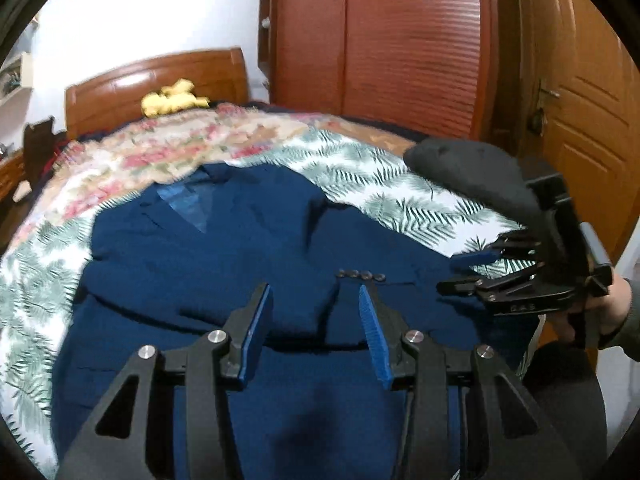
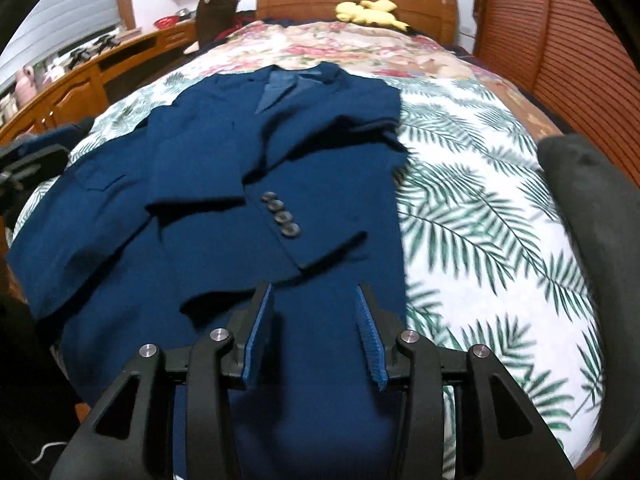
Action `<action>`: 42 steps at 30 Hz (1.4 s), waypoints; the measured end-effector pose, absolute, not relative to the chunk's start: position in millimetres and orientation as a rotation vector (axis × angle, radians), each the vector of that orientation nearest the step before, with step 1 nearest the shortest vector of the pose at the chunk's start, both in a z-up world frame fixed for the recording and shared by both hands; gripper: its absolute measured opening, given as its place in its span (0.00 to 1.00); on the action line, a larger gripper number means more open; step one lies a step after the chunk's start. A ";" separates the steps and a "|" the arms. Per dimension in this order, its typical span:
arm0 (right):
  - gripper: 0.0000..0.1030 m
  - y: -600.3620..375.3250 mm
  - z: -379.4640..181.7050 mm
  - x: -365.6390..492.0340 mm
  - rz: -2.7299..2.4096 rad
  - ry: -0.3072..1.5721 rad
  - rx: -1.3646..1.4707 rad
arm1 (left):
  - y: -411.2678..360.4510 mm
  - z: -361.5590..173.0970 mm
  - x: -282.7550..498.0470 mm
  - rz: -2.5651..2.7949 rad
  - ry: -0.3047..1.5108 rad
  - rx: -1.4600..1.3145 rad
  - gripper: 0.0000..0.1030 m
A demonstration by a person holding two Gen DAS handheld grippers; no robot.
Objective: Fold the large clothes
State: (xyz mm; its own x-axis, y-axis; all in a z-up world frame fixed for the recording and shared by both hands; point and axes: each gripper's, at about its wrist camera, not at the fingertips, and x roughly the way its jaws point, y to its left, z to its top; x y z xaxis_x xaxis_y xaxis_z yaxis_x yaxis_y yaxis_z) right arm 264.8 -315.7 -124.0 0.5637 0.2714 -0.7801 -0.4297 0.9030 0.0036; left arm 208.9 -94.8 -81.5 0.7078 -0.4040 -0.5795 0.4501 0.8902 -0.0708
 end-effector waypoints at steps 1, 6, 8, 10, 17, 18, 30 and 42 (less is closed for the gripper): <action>0.46 -319.2 -123.9 263.8 0.399 0.881 -0.190 | -99.9 -87.8 215.5 -0.477 0.653 0.075 0.42; 0.48 -332.7 -121.3 260.3 0.383 0.864 -0.147 | -116.4 -113.6 243.7 -0.459 0.761 0.072 0.42; 0.49 -334.5 -120.6 257.4 0.377 0.857 -0.159 | -120.1 -120.2 254.1 -0.463 0.795 0.052 0.42; 0.49 -335.0 -121.9 253.9 0.365 0.855 -0.192 | -124.0 -125.0 261.5 -0.465 0.820 0.047 0.42; 0.49 -344.3 -122.8 239.8 0.374 0.859 -0.227 | -139.6 -132.2 275.2 -0.413 0.856 0.111 0.42; 0.49 -345.4 -122.1 238.3 0.375 0.857 -0.227 | -142.1 -133.8 275.5 -0.409 0.859 0.121 0.42; 0.49 -348.6 -124.7 230.4 0.366 0.867 -0.229 | -134.4 -136.0 276.9 -0.372 0.879 0.117 0.02; 0.49 -310.0 -136.2 246.7 0.410 0.827 -0.193 | -81.4 -87.0 235.3 -0.340 0.729 0.082 0.00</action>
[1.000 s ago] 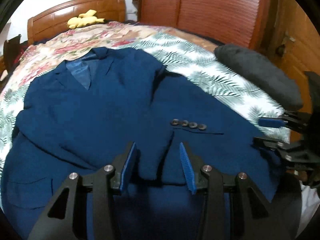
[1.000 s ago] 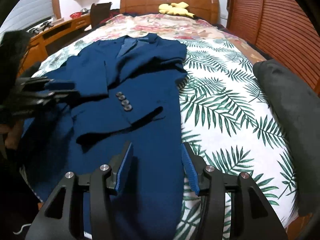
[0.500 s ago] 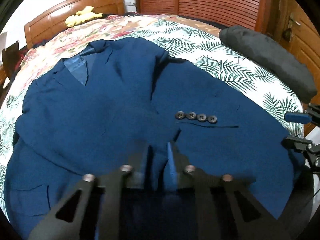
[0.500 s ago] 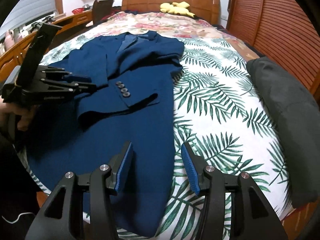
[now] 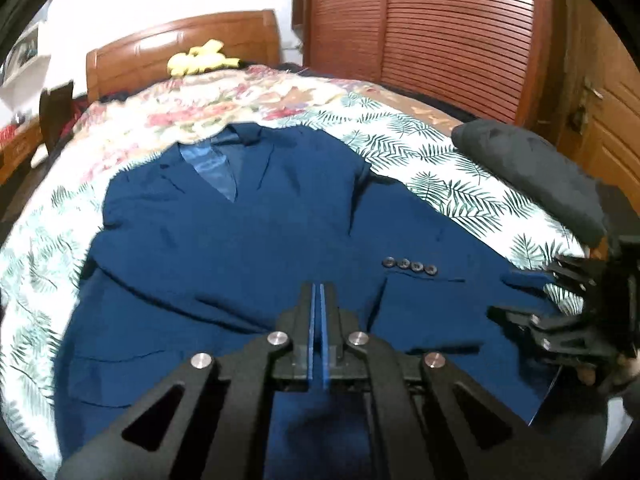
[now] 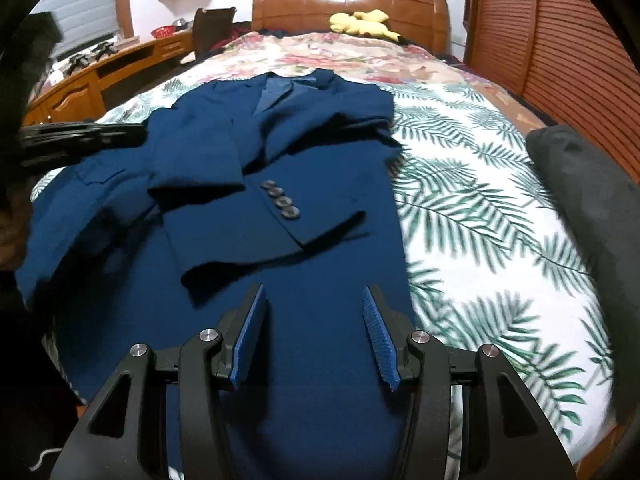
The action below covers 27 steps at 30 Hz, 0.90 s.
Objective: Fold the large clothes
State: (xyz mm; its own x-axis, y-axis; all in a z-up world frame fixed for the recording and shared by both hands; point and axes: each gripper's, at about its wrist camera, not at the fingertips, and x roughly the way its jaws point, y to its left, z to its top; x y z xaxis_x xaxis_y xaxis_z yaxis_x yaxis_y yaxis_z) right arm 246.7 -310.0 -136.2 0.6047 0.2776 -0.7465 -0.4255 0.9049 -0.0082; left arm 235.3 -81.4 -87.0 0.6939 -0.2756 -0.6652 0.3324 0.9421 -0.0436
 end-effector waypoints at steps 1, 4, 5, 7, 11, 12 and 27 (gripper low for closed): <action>0.49 -306.0 -137.1 249.1 0.414 0.821 -0.192 | -77.8 -85.4 232.9 -0.333 0.722 0.083 0.00; 0.49 -296.5 -136.2 257.4 0.420 0.806 -0.179 | -66.8 -83.5 227.9 -0.337 0.723 0.073 0.00; 0.49 -294.7 -134.5 259.5 0.427 0.800 -0.172 | -62.8 -82.5 225.7 -0.334 0.719 0.074 0.00; 0.49 -287.7 -128.1 266.1 0.436 0.789 -0.165 | -57.4 -80.7 222.5 -0.330 0.713 0.075 0.00; 0.49 -275.0 -117.3 282.6 0.486 0.788 -0.118 | -41.2 -75.8 216.5 -0.323 0.693 0.058 0.00; 0.49 -270.3 -116.0 290.0 0.496 0.798 -0.101 | -36.3 -74.8 216.0 -0.325 0.693 0.046 0.00; 0.03 -219.9 -141.6 352.4 0.609 1.010 0.040 | 12.8 -52.8 197.6 -0.300 0.626 -0.012 0.35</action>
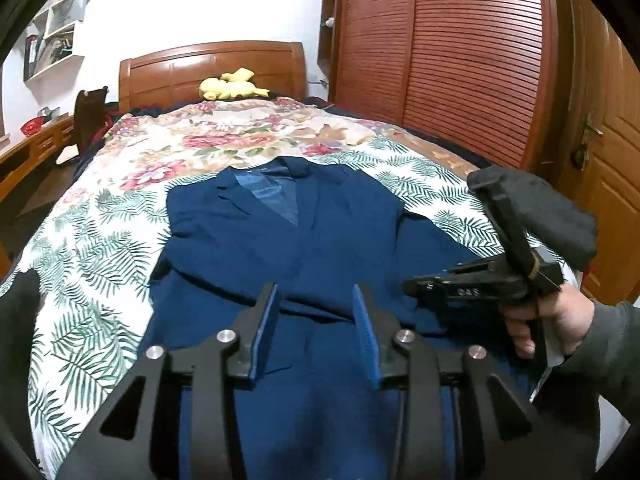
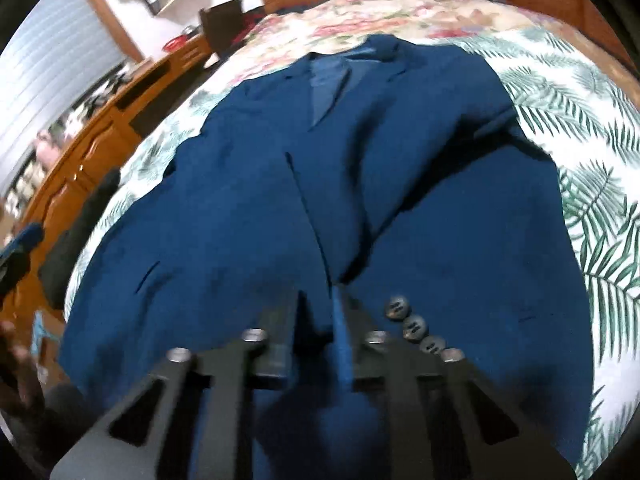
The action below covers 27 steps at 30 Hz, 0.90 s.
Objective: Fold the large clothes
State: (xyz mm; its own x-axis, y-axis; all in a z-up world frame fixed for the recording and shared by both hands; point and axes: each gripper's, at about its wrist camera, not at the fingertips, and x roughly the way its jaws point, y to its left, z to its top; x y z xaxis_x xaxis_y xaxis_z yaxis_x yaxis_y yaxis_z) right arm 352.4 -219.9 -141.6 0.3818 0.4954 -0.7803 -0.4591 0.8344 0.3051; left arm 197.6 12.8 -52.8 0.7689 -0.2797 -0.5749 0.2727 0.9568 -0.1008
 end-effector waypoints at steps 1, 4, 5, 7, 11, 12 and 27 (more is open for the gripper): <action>0.02 -216.8 -137.0 346.6 0.619 0.991 0.012 | 15.0 -51.7 197.1 -0.298 0.624 -0.012 0.35; 0.00 -208.3 -123.1 331.6 0.649 0.941 -0.011 | 24.1 -49.1 192.2 -0.288 0.616 -0.018 0.35; 0.00 -203.6 -116.6 325.6 0.666 0.923 -0.014 | 27.1 -48.7 191.2 -0.286 0.615 -0.020 0.35; 0.00 -191.6 -107.5 316.4 0.695 0.898 -0.018 | 33.4 -48.1 189.5 -0.276 0.613 -0.023 0.35; 0.00 -163.2 -93.4 291.9 0.778 0.869 -0.034 | 49.4 -48.0 185.0 -0.255 0.607 -0.039 0.35; 0.00 -157.7 -92.0 286.5 0.796 0.867 -0.038 | 52.5 -47.9 183.6 -0.250 0.606 -0.042 0.35; 0.10 -144.3 -63.2 234.5 0.838 0.819 -0.110 | 73.0 -48.2 166.4 -0.226 0.583 -0.061 0.35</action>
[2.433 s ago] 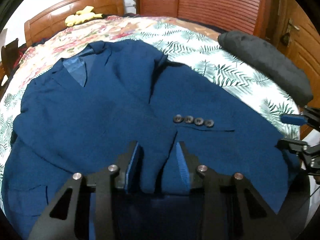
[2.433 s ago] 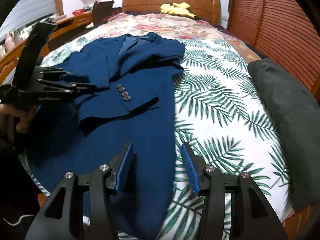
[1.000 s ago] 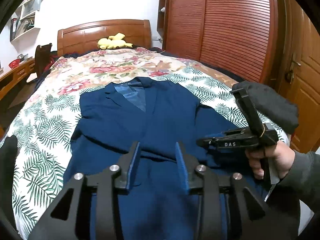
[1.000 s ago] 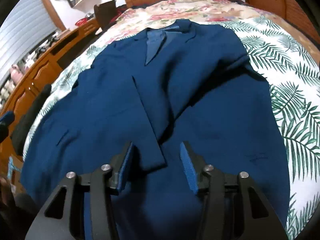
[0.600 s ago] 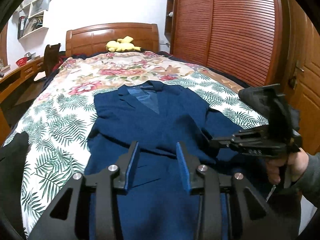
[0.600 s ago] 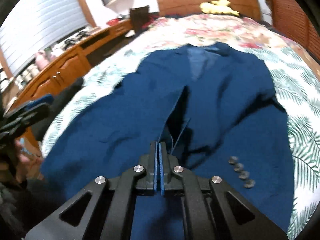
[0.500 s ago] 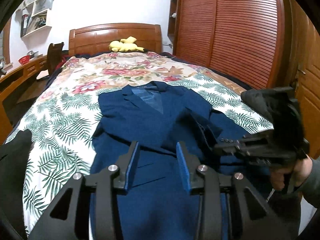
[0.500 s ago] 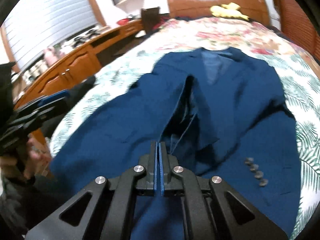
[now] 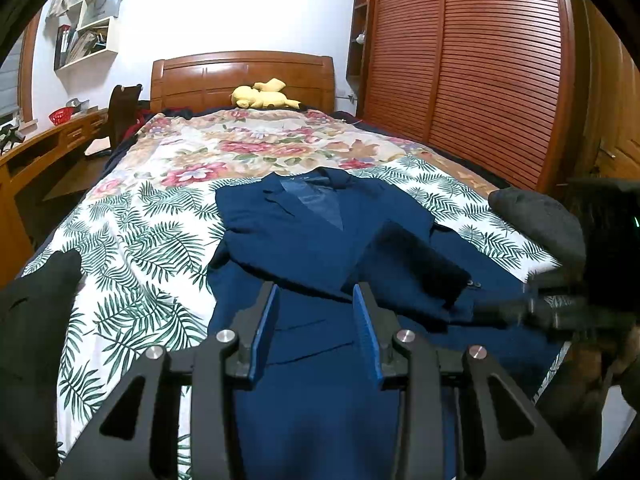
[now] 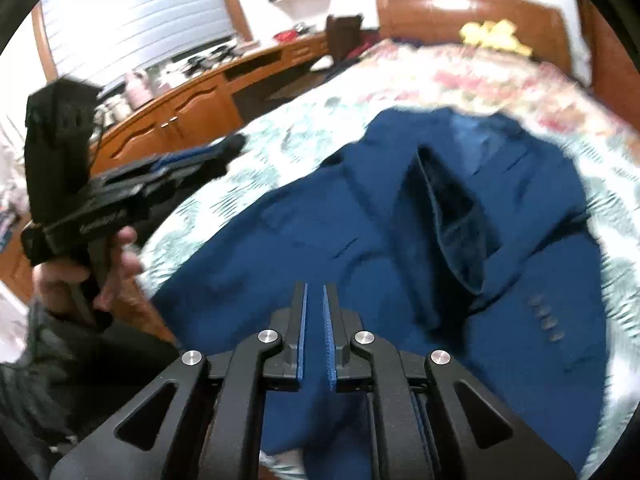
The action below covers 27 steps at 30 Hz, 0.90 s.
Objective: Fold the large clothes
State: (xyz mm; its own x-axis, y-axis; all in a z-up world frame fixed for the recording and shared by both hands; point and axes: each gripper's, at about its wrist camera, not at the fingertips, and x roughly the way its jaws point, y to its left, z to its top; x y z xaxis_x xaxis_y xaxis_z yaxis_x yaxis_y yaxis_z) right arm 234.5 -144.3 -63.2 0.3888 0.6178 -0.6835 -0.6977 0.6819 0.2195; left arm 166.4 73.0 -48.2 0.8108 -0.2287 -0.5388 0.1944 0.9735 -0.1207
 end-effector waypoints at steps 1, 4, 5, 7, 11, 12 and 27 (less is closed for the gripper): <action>0.23 -150.2 -59.2 241.2 0.793 0.795 -0.119 | 71.5 -48.1 165.7 -0.227 0.584 -0.059 0.36; 0.60 -165.8 -57.3 265.8 0.638 0.704 -0.190 | 68.6 -49.6 166.3 -0.232 0.589 -0.053 0.36; 0.60 -174.1 -64.8 285.4 0.583 0.712 -0.196 | 67.9 -50.3 167.0 -0.234 0.592 -0.054 0.36; 0.60 -186.6 -81.0 312.6 0.545 0.776 -0.170 | 66.1 -51.0 167.8 -0.240 0.596 -0.056 0.36; 0.60 -206.2 -120.5 350.1 0.497 0.927 -0.073 | 60.5 -52.0 168.2 -0.257 0.600 -0.054 0.36; 0.60 -210.5 -130.0 352.7 0.495 0.958 -0.034 | 58.8 -52.2 168.0 -0.259 0.602 -0.050 0.36; 0.00 -170.2 -91.8 292.2 0.702 0.820 -0.106 | 59.9 -48.9 158.8 -0.247 0.588 -0.053 0.36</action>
State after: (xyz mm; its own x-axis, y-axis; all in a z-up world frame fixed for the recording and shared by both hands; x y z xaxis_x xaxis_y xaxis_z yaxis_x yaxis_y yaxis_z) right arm 292.2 -170.2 -91.8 0.4727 0.5329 -0.7019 -0.6116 0.7717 0.1741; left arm 158.8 59.9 -48.9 0.8035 -0.2459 -0.5421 0.2158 0.9691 -0.1197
